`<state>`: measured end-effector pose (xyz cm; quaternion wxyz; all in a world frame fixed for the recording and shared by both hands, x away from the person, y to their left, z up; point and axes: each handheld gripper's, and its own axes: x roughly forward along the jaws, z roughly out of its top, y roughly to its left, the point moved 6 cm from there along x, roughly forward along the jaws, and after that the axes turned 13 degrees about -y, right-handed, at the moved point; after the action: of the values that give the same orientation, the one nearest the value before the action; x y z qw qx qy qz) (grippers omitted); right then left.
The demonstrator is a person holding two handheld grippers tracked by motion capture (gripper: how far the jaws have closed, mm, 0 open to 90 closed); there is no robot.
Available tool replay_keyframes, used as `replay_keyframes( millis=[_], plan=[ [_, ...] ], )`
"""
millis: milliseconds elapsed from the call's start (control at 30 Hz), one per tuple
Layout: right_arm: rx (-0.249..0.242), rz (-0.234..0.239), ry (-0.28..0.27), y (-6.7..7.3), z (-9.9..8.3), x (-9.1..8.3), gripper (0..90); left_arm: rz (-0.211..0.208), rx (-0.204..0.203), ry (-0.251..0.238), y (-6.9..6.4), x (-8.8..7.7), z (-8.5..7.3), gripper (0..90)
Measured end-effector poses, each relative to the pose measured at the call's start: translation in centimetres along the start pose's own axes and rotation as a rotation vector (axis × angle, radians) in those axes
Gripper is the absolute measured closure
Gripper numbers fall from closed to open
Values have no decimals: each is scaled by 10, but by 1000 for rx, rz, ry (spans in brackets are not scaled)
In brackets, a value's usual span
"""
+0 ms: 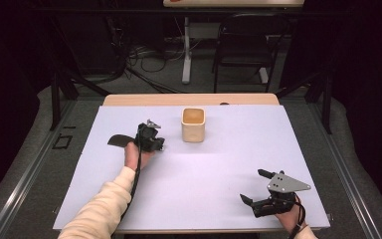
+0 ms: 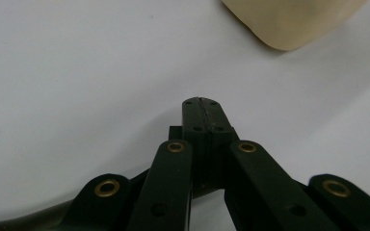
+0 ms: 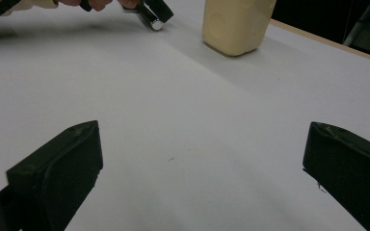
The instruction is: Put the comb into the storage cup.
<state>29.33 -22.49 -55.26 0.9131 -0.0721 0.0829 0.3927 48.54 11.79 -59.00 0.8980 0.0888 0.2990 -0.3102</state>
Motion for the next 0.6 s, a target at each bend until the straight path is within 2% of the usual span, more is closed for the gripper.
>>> replay_keyframes(
  millis=[367,600],
  plan=[
    [-5,1,-4,0,0,-1,1,-12,18,7,-4,-14,-8,900],
    [-6,-2,1,0,0,-1,1,-26,11,21,-3,-23,-18,900]
  ],
)
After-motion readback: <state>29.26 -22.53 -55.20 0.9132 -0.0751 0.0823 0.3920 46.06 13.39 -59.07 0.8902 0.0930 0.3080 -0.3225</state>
